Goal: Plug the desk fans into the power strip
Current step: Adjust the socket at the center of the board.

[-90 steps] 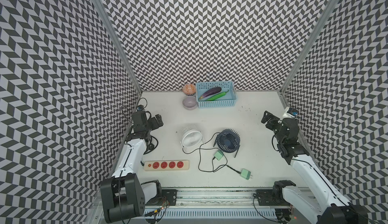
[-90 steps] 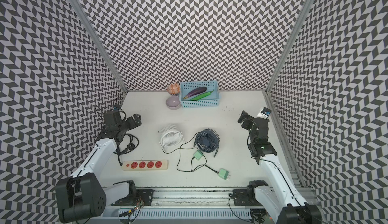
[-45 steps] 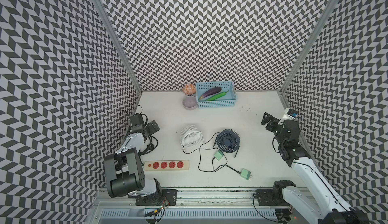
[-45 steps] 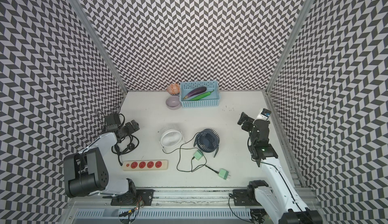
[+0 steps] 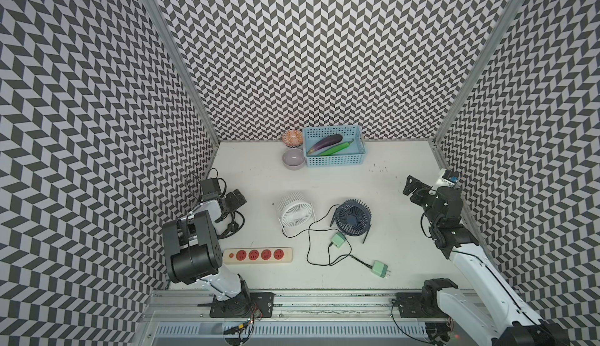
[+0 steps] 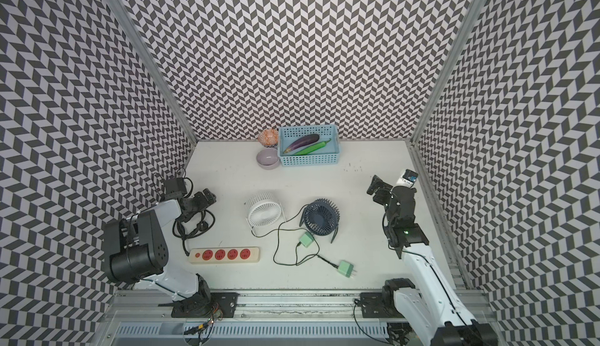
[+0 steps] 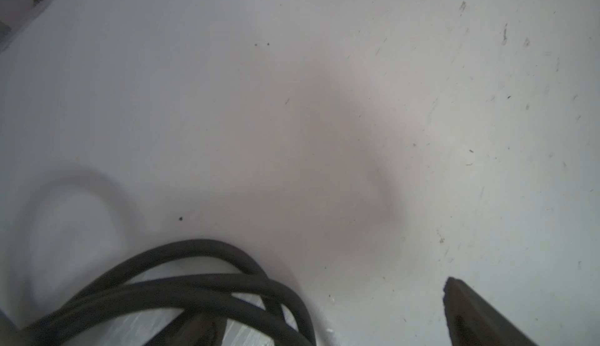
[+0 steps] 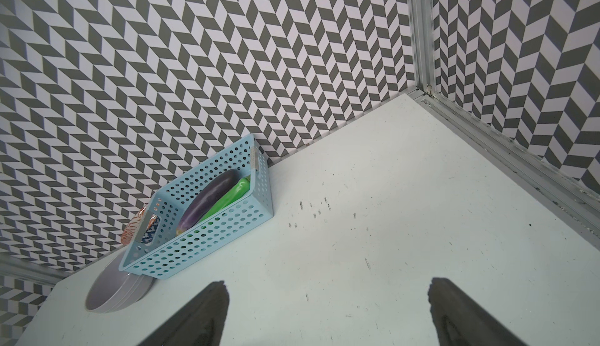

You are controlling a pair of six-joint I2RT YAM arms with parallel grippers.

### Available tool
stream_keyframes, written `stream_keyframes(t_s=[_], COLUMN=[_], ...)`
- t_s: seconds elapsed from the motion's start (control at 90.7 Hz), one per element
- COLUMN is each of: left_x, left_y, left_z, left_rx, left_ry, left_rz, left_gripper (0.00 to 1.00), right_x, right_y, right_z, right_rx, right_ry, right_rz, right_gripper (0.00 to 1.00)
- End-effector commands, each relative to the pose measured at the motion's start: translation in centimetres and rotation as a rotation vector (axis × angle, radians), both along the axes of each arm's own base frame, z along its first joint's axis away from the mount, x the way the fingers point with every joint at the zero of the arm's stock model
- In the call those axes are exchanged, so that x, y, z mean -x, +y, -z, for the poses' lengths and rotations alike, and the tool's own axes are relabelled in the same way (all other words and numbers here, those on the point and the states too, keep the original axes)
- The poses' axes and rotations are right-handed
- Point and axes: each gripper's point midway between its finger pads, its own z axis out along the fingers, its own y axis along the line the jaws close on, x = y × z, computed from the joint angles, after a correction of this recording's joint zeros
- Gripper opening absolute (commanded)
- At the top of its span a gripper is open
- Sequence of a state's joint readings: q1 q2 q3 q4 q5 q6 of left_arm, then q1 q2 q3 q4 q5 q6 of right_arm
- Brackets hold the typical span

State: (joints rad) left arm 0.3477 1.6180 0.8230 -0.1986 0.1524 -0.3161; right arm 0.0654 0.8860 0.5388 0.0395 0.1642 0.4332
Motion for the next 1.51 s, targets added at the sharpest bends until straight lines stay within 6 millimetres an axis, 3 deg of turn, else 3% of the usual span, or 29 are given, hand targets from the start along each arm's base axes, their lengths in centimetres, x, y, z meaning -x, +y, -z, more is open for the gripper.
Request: stream_keyframes(t_s=[0.0, 0.463, 0.816, 0.981, 1.168, 1.389, 1.499], left_x=[-0.8, -5.8, -12.0, -15.1, -15.7, -14.4, -12.9], left_y=[-0.4, -2.5, -8.1, -8.7, -9.3, -9.3, -9.3], left_z=[0.4, 2.4, 5.2, 5.7, 2.2, -3.5, -4.8], left_rx=[0.056, 0.191, 0.212, 0.114, 0.086, 0.043, 0.024], left_ry=[0.007, 0.077, 0.172, 0.195, 0.132, 0.029, 0.01], left_rz=[0.003, 0.107, 0.325, 0.388, 0.393, 0.373, 0.374], left_gripper=[1.0, 0.98, 0.93, 0.89, 0.89, 0.98, 0.99], right_x=[-0.2, -0.1, -0.3, -0.2, -0.3, -0.3, -0.3], right_y=[0.0, -0.3, -0.4, -0.4, -0.2, -0.1, 0.0], right_z=[-0.9, -1.7, -2.4, -2.4, -2.6, -2.2, -1.9], right_rx=[0.006, 0.017, 0.027, 0.031, 0.023, 0.026, 0.02], right_ry=[-0.049, -0.035, -0.024, -0.013, -0.02, -0.019, -0.018], right_rz=[0.002, 0.013, 0.019, 0.02, 0.009, 0.0, -0.003], right_gripper=[0.99, 1.0, 0.99, 1.0, 1.0, 0.99, 1.0])
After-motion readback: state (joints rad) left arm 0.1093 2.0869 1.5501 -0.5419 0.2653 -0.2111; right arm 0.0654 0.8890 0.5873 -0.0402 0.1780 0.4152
